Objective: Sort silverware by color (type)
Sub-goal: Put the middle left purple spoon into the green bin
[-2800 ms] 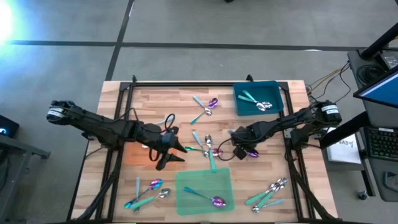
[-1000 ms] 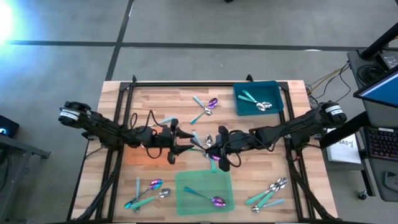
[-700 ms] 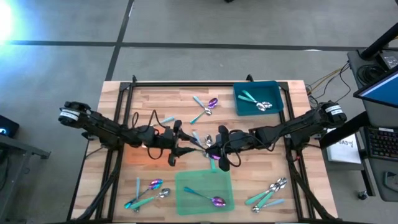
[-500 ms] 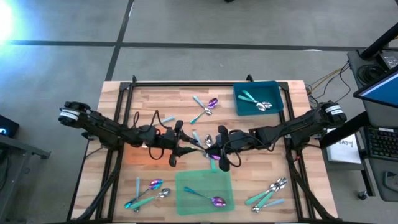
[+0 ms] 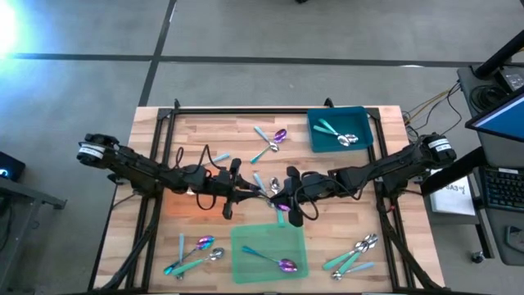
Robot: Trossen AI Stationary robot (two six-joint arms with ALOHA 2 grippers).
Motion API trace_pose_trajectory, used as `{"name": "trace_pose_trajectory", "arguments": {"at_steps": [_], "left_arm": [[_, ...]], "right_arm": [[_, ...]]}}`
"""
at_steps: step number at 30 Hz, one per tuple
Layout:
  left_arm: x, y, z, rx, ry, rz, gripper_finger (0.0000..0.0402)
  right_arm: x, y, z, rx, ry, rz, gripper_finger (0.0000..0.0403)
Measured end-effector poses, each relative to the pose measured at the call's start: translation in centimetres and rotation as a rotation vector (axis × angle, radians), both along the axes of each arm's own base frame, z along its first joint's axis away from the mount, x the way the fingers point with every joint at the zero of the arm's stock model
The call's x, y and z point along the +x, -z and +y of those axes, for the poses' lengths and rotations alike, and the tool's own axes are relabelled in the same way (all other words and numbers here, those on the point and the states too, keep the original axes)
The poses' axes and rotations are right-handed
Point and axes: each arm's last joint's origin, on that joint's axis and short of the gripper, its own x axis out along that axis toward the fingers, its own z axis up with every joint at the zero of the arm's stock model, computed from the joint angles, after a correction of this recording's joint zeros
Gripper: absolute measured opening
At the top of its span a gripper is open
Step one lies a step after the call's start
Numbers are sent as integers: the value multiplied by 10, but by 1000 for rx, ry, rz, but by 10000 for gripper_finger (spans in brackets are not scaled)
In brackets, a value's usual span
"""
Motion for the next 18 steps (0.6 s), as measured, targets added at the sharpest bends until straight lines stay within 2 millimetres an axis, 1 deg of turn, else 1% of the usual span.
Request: {"name": "trace_pose_trajectory", "arguments": {"at_steps": [7,11,14,18], "left_arm": [[0,1,-1,-6,7,12,36],[-1,1,-3,-26,18,11,36],[-1,0,-7,-33,61,9,36],[4,-9,-12,-96,182,20,36]], "right_arm": [[-2,-3,-1,14,8,0,95],[-8,-7,-2,13,9,18,129],[-16,-13,-4,20,15,42,143],[-26,-23,-6,45,28,59,147]]}}
